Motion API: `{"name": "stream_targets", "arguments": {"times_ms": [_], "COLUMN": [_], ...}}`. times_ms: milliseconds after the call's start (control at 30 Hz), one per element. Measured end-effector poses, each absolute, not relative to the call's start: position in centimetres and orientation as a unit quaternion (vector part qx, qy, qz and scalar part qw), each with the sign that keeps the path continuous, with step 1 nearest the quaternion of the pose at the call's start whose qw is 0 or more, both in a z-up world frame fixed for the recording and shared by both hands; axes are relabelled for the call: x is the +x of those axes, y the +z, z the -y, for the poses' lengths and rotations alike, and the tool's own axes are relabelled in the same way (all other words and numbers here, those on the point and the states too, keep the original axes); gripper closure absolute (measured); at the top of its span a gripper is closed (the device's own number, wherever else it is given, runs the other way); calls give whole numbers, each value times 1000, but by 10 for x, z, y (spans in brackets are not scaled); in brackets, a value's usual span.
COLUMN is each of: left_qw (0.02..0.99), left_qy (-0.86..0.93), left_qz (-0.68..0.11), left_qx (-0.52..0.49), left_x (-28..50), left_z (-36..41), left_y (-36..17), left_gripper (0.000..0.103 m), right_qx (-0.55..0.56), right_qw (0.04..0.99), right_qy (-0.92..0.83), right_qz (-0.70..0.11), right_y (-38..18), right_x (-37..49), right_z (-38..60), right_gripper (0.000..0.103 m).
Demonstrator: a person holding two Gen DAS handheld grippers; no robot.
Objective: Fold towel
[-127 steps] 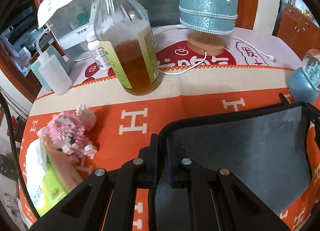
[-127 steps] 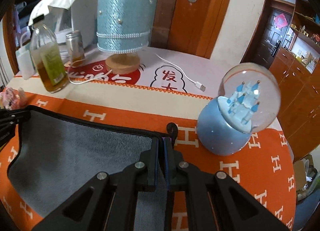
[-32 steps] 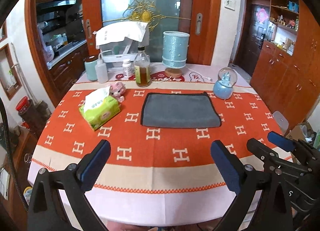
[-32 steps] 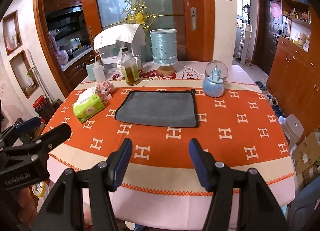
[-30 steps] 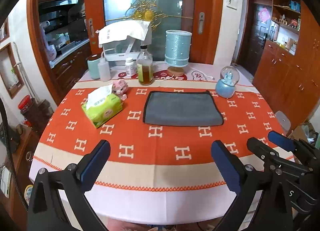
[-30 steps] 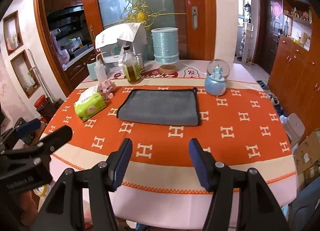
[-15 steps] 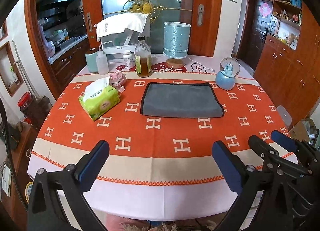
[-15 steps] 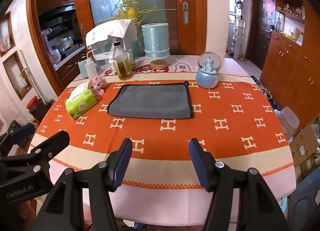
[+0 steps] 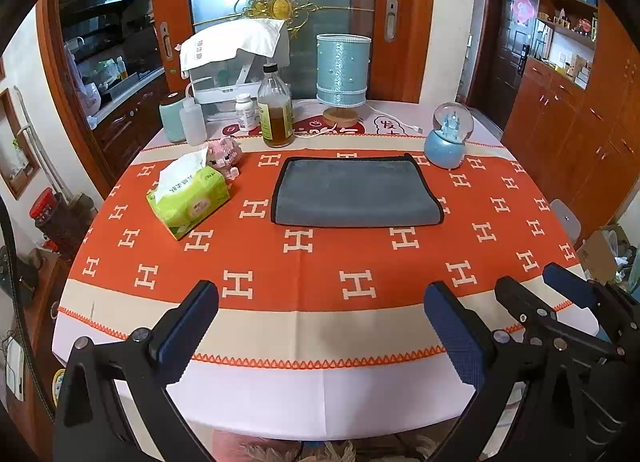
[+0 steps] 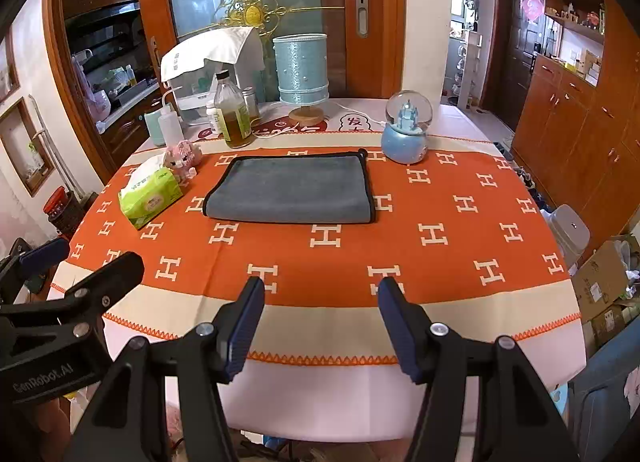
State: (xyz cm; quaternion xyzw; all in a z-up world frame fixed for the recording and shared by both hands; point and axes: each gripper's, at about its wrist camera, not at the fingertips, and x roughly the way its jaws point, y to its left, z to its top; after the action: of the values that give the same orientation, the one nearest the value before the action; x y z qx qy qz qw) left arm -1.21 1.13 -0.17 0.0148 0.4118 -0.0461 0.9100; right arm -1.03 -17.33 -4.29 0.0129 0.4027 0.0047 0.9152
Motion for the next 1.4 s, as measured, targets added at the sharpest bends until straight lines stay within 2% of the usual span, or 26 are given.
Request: {"name": "stream_targets", "arguments": {"times_ms": [1400], "left_qw": [901], "left_qy": [-49], "left_qz": [-432], "left_qx": [10], "left_x": [-11], "left_z": [-16], "left_y": [-16], "left_gripper": [1], "right_qx": [12], "right_qw": [920], "right_qy": [5], "right_qz": [-392], "right_y": [-33], "right_x": [-19], "right_z": [170], "right_gripper": [44]}}
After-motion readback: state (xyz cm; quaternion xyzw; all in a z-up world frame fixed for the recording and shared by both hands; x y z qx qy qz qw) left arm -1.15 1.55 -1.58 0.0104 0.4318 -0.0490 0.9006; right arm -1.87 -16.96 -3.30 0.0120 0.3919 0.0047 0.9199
